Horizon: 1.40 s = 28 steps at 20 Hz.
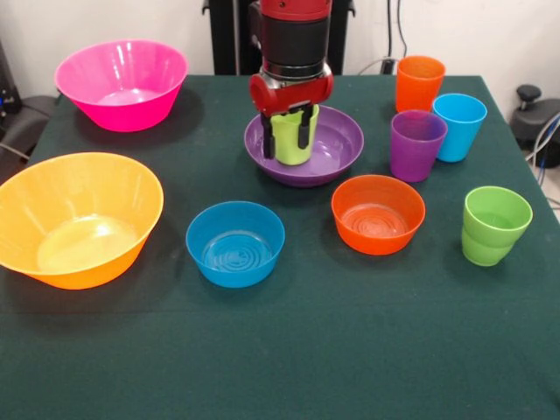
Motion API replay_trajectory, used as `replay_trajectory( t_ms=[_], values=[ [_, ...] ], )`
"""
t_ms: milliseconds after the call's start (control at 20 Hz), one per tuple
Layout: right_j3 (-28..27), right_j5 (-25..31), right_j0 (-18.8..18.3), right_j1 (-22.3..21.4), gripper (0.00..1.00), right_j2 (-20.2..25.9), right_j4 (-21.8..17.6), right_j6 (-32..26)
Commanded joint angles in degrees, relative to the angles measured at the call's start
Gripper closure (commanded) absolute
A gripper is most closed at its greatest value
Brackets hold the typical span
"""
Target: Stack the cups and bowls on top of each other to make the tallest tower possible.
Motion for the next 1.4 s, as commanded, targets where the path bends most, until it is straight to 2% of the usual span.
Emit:
replay_trajectory(
  t_ms=[50, 250, 1200, 1400],
  values=[
    [-4.4, -3.2, 2.6, 2.2, 0.00, -2.0, -3.3, 5.6],
    [-5.2, -6.5, 4.3, 2.4, 0.00, -3.8, -3.8, 6.7],
    [-5.1, -10.2, 5.2, 1.3, 0.00, -4.5, -1.4, 5.7],
    [-5.3, -8.9, 5.3, 1.4, 0.00, -4.1, -1.3, 4.8]
  ],
)
